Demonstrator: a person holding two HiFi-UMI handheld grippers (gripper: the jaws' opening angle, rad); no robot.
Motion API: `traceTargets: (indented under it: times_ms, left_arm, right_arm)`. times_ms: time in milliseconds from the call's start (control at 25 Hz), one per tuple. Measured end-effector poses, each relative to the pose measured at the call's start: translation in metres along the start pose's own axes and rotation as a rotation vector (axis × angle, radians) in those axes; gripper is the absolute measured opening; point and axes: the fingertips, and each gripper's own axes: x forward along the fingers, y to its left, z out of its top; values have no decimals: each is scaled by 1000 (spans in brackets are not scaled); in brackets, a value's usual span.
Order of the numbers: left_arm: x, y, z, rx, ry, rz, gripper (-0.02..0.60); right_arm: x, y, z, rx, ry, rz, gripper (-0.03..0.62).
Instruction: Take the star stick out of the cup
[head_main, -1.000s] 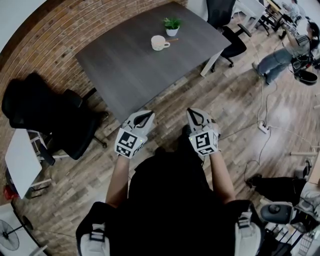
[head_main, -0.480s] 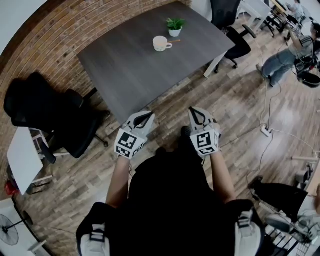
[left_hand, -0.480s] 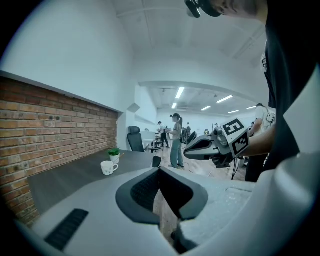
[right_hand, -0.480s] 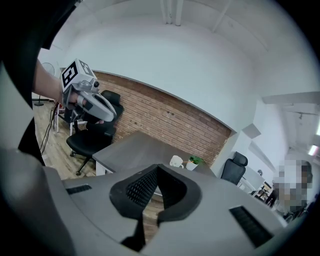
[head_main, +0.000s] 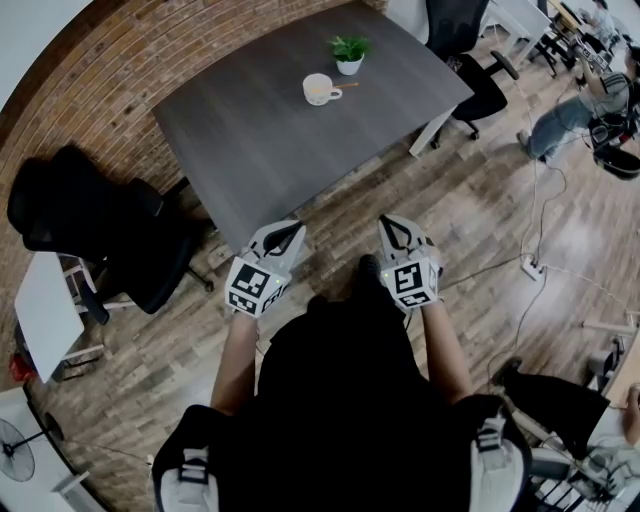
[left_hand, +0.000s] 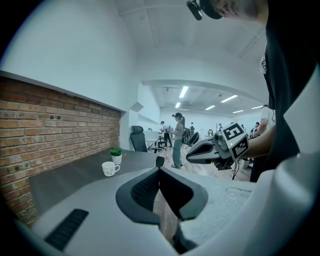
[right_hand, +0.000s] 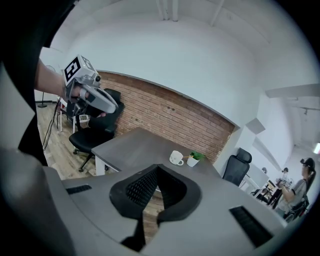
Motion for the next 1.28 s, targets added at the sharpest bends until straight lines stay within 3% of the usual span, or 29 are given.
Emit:
traceTargets:
  times_ms: [600, 1280]
  left_arm:
    - [52, 21, 19, -14, 23, 81, 2]
    - [129, 19, 47, -24, 54, 153, 2]
  right_arm:
    - [47, -60, 6, -25, -57, 74, 0]
    - [65, -143, -27, -27, -68, 124, 0]
